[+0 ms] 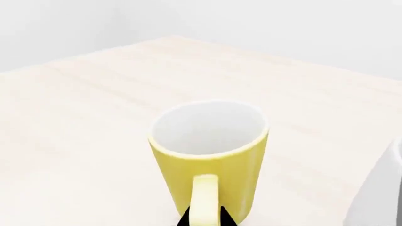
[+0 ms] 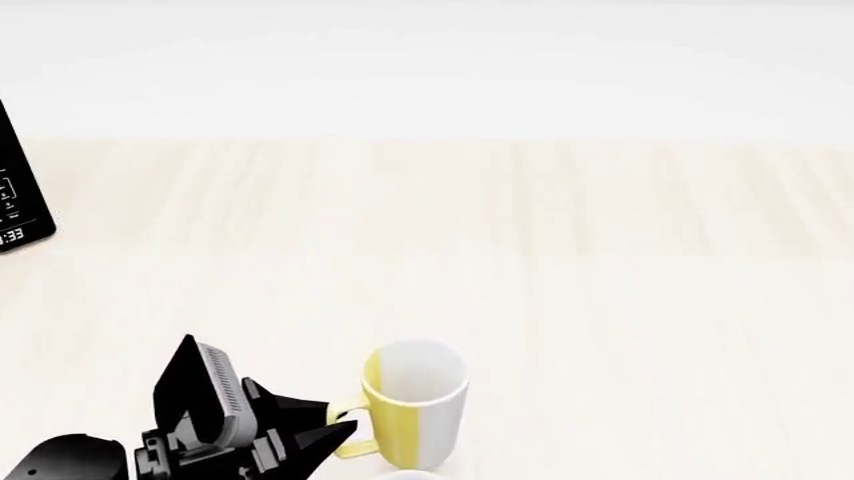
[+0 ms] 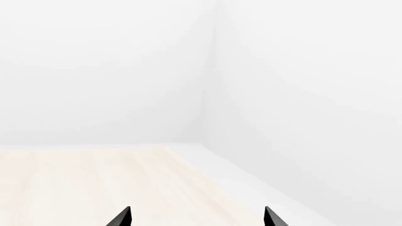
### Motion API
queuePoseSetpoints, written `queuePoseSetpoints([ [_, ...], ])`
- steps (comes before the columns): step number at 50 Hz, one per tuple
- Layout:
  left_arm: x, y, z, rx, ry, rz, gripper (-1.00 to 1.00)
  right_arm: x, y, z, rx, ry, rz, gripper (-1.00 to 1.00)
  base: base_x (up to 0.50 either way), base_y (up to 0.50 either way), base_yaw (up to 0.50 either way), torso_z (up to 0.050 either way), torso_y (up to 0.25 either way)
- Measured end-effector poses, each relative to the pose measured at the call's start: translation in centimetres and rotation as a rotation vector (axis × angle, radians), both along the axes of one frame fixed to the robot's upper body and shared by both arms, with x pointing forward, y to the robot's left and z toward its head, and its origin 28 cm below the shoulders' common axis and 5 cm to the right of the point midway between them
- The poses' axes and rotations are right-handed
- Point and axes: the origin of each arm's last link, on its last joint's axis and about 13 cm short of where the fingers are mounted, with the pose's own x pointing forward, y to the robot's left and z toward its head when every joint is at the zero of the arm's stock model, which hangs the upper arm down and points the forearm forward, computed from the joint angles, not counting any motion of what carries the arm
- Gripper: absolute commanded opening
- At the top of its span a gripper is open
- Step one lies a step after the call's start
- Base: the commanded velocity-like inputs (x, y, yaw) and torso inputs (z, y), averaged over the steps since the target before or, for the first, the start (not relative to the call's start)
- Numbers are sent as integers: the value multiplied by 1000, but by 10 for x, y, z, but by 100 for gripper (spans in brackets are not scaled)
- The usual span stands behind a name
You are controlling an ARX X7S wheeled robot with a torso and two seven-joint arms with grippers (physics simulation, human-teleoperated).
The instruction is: Put the yellow and white mug to the front of the white mug.
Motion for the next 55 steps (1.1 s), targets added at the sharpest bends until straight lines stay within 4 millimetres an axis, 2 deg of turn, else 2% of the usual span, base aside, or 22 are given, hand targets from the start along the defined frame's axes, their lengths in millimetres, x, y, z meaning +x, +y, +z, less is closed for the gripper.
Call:
queuePoseSetpoints([
  [28,-2,-1,0,2,-2,1,-100,0,0,0,0,1,0,100,0,0,0,0,0],
  [29,-2,-2,0,3,-4,0,100,0,0,0,0,1,0,100,0,0,0,0,0],
  [55,-7,-3,-4,-24,-1,-15,100,1,0,0,0,1,2,100,0,0,0,0,0],
])
